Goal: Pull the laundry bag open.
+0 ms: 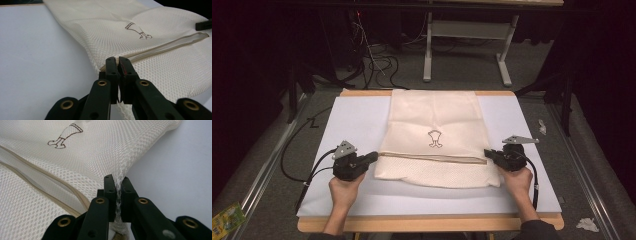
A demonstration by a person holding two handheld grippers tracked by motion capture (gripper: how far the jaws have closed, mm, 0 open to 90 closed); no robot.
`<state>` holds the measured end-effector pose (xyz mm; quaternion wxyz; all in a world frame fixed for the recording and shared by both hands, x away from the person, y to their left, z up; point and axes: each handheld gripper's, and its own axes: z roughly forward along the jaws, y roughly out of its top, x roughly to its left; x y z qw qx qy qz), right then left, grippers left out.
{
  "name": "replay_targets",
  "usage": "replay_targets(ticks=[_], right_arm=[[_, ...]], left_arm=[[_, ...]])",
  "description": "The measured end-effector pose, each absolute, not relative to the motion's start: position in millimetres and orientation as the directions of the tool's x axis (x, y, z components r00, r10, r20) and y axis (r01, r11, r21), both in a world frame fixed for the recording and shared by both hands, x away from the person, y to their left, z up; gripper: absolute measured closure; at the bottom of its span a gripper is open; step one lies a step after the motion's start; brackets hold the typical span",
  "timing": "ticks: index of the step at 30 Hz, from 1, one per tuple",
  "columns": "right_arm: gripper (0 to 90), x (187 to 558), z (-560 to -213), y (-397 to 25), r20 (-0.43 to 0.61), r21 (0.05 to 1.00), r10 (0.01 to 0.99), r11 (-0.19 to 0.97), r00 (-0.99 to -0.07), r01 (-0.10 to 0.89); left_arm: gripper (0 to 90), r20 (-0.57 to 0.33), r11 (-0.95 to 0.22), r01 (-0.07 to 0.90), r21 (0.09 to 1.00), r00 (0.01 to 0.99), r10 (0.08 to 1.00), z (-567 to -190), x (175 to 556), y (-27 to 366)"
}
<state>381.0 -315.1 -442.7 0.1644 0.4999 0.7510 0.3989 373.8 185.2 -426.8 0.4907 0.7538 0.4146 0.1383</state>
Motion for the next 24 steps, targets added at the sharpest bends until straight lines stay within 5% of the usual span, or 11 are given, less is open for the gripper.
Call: replay_targets(ticks=[24], right_arm=[[87.9, 384.2, -438.6, -317.9, 0.141, 0.760, 0.887, 0.187, -0.439, 0.623]], left_arm=[[87.2, -0.198, -0.158, 0.502, 0.850, 0.583, 0.788, -430.4, 381.6, 192.3]])
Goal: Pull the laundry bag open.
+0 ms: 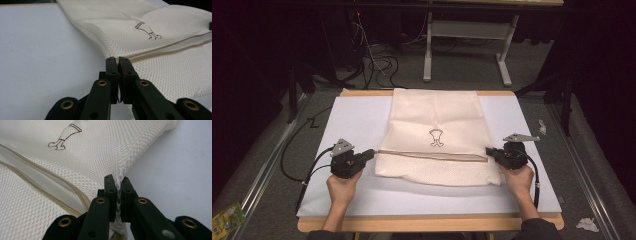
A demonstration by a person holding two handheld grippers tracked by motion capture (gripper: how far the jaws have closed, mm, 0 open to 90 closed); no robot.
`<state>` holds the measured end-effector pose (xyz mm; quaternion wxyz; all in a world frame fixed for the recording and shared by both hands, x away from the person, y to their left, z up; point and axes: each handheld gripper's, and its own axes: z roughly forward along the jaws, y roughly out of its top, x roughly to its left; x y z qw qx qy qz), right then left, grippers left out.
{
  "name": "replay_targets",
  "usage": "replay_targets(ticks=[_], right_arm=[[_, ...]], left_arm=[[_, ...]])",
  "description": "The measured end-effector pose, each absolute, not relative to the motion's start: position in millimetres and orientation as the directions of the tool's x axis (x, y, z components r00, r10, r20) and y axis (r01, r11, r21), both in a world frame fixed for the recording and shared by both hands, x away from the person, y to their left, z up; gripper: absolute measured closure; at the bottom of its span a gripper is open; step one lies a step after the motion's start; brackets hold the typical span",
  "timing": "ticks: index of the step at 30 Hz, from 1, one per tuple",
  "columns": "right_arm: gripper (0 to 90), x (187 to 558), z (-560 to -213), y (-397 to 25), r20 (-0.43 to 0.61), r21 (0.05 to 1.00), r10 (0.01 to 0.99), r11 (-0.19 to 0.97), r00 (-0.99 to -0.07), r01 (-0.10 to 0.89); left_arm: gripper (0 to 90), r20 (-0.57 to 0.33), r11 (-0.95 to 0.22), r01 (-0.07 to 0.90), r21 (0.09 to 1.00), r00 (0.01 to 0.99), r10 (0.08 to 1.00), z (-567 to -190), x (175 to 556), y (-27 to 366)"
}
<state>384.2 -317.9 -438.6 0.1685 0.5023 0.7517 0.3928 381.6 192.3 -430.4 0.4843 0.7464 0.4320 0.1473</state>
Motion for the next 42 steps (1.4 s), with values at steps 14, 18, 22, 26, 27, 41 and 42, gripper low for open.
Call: replay_targets(ticks=[14, 18, 22, 26, 27, 41, 42], right_arm=[[86.9, 389, -444, -315, 0.166, 0.743, 0.879, 0.187, -0.447, 0.643], [86.7, 391, -446, -316, 0.166, 0.736, 0.882, 0.187, -0.441, 0.651], [86.1, 393, -449, -316, 0.178, 0.723, 0.883, 0.182, -0.434, 0.666], [86.1, 394, -452, -315, 0.187, 0.717, 0.882, 0.178, -0.432, 0.674], [86.1, 394, -453, -315, 0.184, 0.715, 0.883, 0.181, -0.432, 0.675], [84.5, 392, -462, -315, 0.200, 0.701, 0.879, 0.180, -0.432, 0.690], [84.3, 392, -462, -315, 0.198, 0.702, 0.880, 0.180, -0.432, 0.689]], left_arm=[[86.9, -0.210, -0.166, 0.531, 0.831, 0.577, 0.789, -434, 383, 194], [86.9, -0.206, -0.178, 0.536, 0.825, 0.579, 0.789, -438, 385, 191], [86.8, -0.201, -0.189, 0.544, 0.817, 0.578, 0.791, -440, 385, 190], [86.7, -0.198, -0.198, 0.550, 0.811, 0.577, 0.792, -441, 385, 190], [86.8, -0.197, -0.200, 0.551, 0.810, 0.577, 0.793, -442, 384, 190], [86.6, -0.207, -0.201, 0.572, 0.795, 0.567, 0.797, -445, 383, 191], [86.5, -0.211, -0.199, 0.576, 0.793, 0.566, 0.797, -444, 383, 192]])
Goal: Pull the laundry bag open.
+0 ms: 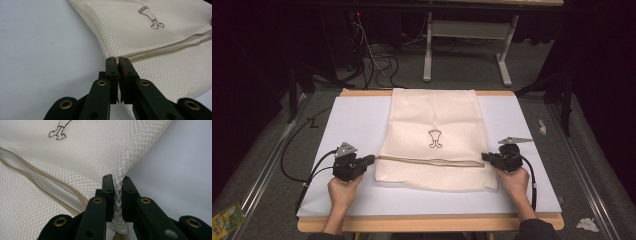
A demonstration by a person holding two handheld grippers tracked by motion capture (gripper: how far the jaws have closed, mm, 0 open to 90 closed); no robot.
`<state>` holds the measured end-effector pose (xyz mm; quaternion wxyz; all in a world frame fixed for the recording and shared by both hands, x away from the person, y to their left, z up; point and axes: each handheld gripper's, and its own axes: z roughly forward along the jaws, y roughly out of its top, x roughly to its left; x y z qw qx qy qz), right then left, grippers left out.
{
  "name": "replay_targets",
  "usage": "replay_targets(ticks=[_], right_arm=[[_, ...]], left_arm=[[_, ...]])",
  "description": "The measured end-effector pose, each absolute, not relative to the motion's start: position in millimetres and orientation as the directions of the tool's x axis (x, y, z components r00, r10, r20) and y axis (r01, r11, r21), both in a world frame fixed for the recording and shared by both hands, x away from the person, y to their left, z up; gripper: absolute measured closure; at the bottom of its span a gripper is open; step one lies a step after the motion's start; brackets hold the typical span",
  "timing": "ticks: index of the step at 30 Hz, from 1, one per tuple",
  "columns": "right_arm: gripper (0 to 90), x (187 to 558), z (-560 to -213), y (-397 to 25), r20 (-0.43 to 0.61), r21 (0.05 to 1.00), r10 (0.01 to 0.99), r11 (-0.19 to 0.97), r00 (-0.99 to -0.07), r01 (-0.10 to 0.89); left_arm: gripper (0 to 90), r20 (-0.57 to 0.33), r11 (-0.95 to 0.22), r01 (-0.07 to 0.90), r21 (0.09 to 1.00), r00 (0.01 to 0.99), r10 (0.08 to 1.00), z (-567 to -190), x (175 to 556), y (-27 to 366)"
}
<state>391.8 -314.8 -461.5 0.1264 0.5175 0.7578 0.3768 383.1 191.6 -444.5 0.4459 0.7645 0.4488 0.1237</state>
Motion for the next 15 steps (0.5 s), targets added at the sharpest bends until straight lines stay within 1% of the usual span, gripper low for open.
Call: replay_targets(ticks=[6, 10, 13, 15], right_arm=[[83.5, 391.5, -463.4, -313.0, 0.188, 0.697, 0.879, 0.194, -0.438, 0.690], [82.9, 391.6, -464.4, -313.4, 0.188, 0.699, 0.878, 0.195, -0.440, 0.688], [81.0, 391.4, -463.8, -313.1, 0.180, 0.699, 0.877, 0.204, -0.445, 0.685], [78.0, 391.7, -465.3, -312.8, 0.180, 0.695, 0.879, 0.204, -0.441, 0.689]], left_arm=[[86.3, -0.189, -0.232, 0.587, 0.775, 0.567, 0.802, -449.8, 384.3, 189.5], [86.2, -0.193, -0.233, 0.593, 0.771, 0.565, 0.802, -449.5, 385.1, 189.1], [86.1, -0.188, -0.241, 0.595, 0.767, 0.567, 0.802, -449.7, 385.5, 189.5], [85.1, -0.180, -0.243, 0.593, 0.768, 0.564, 0.806, -451.0, 385.6, 188.6]])
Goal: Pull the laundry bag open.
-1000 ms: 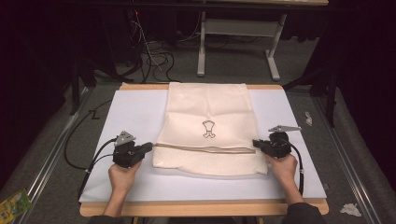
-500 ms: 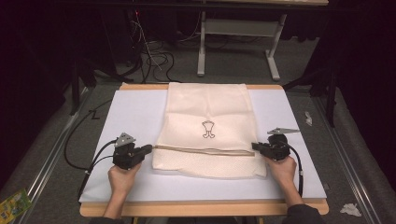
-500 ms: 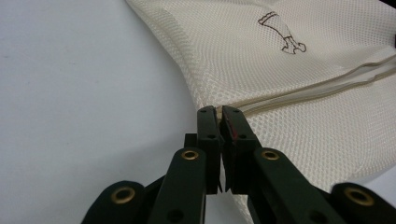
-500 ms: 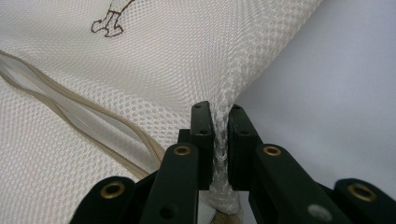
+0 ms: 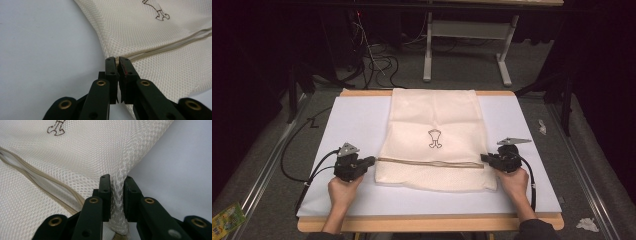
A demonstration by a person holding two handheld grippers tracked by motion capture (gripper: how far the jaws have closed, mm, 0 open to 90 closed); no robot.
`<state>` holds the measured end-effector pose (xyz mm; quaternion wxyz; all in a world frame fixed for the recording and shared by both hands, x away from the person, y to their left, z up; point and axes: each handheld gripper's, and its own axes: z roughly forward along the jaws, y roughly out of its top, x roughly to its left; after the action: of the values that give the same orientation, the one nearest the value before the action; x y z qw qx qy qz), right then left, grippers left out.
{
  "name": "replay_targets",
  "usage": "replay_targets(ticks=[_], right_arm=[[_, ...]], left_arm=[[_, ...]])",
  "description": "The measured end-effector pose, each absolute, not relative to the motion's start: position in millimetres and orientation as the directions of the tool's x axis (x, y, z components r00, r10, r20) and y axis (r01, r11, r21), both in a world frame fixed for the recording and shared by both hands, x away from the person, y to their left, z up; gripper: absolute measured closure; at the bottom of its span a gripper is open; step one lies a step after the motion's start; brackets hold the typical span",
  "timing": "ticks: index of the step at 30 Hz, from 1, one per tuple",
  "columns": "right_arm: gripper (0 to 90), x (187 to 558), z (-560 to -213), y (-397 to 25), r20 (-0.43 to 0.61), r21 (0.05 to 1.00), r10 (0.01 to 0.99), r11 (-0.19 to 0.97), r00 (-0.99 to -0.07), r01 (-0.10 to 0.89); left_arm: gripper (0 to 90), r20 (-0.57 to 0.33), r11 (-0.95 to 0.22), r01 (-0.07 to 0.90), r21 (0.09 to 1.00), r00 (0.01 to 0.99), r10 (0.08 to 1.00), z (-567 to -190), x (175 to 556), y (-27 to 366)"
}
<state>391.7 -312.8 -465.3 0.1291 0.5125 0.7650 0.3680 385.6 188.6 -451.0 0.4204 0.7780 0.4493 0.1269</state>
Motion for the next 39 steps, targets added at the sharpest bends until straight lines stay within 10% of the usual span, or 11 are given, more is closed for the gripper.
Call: replay_targets(ticks=[23, 39], right_arm=[[56.3, 371, -440, -327, 0.108, 0.792, 0.913, 0.161, -0.394, 0.589], [55.6, 354, -435, -364, 0.154, 0.839, 0.935, 0.048, -0.320, 0.543]], left_arm=[[55.0, -0.141, -0.187, 0.521, 0.833, 0.526, 0.839, -435, 379, 198], [51.4, -0.136, -0.142, 0.509, 0.849, 0.470, 0.872, -433, 379, 217]])
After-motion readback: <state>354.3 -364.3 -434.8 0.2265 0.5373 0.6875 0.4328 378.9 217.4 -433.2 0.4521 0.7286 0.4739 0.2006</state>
